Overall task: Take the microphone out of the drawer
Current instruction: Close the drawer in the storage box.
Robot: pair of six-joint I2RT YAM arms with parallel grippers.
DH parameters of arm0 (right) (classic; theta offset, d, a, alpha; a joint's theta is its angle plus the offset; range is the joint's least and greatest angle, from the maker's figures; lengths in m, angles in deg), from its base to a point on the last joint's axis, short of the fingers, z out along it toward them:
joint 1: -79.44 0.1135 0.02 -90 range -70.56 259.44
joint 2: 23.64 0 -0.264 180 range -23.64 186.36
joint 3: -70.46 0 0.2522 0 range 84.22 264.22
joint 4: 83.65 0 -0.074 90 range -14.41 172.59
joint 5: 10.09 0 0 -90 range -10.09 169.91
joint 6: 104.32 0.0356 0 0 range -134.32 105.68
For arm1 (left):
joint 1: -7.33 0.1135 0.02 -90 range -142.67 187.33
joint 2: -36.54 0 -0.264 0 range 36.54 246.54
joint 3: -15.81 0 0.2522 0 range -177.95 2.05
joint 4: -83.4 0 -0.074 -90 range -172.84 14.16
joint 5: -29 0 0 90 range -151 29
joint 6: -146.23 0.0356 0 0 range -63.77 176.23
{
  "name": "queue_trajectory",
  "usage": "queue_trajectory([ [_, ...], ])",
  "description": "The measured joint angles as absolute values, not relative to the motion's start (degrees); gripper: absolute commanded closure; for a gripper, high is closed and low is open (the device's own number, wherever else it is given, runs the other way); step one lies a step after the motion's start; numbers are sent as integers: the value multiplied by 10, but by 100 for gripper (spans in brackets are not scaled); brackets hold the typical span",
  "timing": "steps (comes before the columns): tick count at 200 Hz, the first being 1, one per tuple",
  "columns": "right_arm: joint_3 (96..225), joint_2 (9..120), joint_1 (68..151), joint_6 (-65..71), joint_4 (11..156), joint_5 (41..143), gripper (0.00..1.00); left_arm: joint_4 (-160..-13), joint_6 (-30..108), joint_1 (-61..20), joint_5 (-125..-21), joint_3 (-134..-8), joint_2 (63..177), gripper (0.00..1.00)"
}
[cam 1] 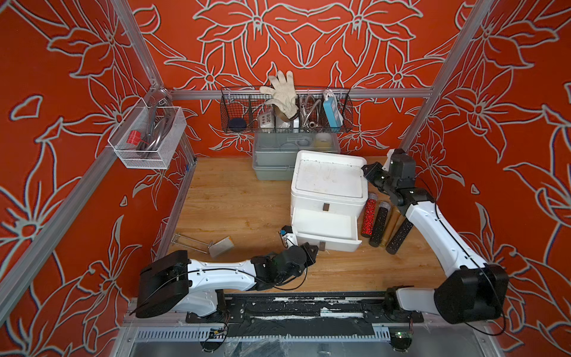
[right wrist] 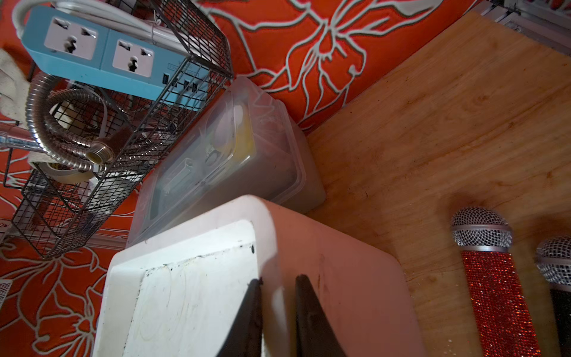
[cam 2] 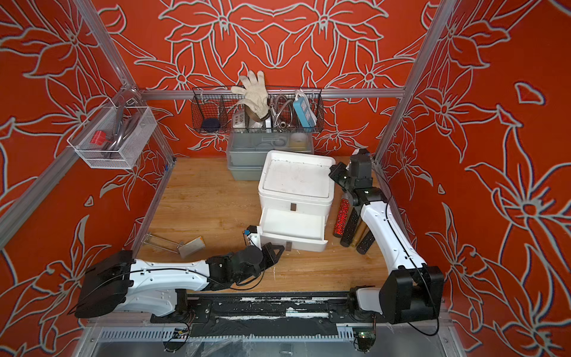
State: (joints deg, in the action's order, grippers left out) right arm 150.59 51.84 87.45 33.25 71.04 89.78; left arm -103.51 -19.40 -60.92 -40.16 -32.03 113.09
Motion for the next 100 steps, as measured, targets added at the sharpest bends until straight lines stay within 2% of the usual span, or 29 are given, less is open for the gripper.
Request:
queue_trajectory([
  [44,1500,515,875,339,718,897,100,-1063,-148,-607,-344,-360,1173,100],
  [100,1498,510,875,351,719,894,100,-1104,-110,-576,-327,-409,1249,100],
])
